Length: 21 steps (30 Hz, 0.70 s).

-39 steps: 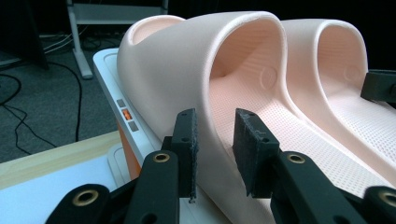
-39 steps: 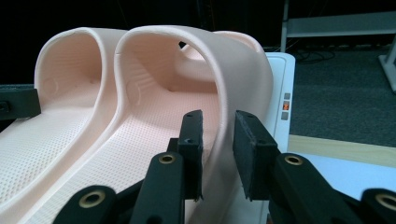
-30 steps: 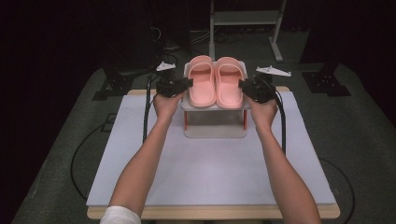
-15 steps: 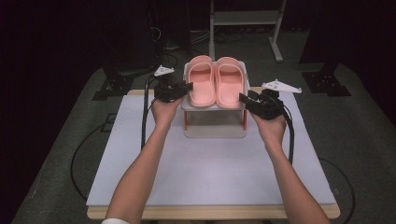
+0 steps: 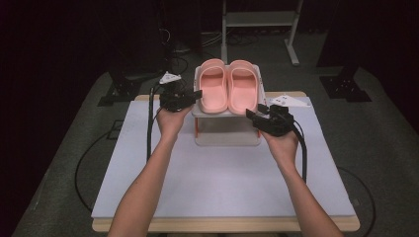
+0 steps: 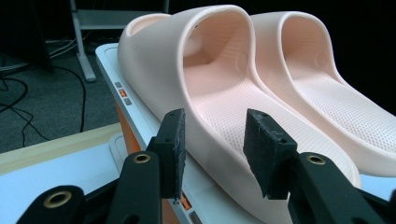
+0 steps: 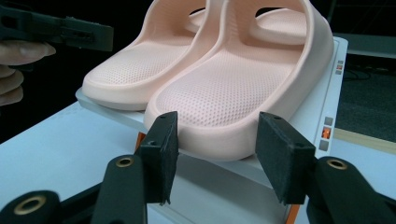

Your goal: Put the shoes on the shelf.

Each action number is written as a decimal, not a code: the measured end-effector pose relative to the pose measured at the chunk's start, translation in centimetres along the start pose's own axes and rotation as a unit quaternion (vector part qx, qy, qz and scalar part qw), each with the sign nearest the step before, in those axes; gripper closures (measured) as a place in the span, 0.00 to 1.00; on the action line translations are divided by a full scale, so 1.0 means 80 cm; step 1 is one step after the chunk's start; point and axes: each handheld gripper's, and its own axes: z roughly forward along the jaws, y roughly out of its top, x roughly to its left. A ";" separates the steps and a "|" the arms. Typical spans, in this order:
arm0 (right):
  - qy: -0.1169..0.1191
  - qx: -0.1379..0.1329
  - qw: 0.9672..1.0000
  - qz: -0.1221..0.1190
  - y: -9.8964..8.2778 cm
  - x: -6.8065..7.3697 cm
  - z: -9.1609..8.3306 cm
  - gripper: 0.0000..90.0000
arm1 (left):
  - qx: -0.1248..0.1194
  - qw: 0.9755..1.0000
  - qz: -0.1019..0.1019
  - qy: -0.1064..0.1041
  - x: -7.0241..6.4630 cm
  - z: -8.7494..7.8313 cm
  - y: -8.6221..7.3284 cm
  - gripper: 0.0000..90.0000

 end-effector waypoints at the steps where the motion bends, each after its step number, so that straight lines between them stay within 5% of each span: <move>1: 0.000 -0.001 1.000 0.000 0.000 -0.001 0.001 0.54 | -0.001 1.000 0.000 -0.002 0.000 0.001 0.000 0.65; 21: 0.005 0.002 1.000 0.005 0.008 -0.008 0.007 0.52 | 0.002 1.000 0.000 -0.009 0.001 0.003 -0.002 0.63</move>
